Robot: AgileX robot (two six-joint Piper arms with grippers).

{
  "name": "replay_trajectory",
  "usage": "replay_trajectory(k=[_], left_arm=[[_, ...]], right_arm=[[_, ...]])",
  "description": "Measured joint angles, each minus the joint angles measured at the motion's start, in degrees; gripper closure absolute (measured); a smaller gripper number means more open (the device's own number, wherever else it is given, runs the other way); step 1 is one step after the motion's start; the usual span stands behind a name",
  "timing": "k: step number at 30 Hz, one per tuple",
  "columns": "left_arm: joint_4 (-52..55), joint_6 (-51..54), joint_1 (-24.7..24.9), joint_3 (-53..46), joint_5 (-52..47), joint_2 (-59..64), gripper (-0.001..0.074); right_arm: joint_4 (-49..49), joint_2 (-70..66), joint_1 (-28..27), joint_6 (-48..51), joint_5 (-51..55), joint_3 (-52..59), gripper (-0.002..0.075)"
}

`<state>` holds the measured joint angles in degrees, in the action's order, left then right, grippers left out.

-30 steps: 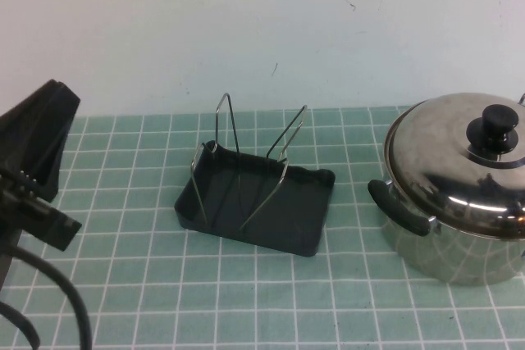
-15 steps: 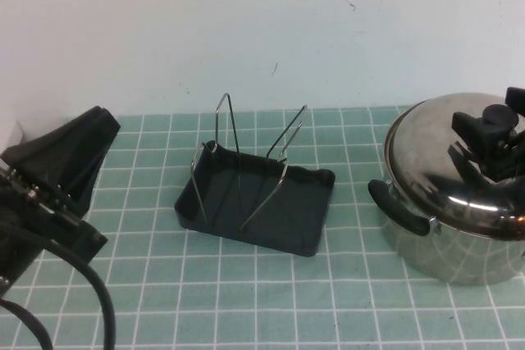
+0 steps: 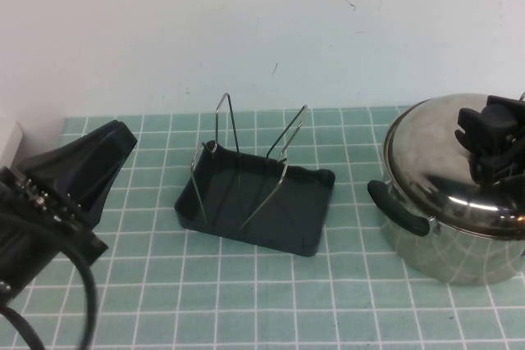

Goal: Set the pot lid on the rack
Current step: Open the pot, then hand over the pot lid

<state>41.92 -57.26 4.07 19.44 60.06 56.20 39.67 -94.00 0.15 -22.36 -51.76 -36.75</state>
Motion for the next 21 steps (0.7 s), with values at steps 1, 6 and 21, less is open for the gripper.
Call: replay_trajectory(k=[1, 6, 21], left_arm=[[0.0, -2.3, 0.0, 0.0, 0.0, 0.0, 0.0738], [1.1, -22.0, 0.0, 0.0, 1.4, 0.0, 0.0738], [8.6, -67.9, 0.0, 0.0, 5.9, 0.0, 0.0096]], right_arm=[[0.0, -0.1, 0.0, 0.0, -0.6, 0.0, 0.0391], [-1.0, -0.5, 0.0, 0.0, -9.1, 0.0, 0.0391], [10.1, 13.1, 3.9, -7.6, -12.8, -5.4, 0.0391]])
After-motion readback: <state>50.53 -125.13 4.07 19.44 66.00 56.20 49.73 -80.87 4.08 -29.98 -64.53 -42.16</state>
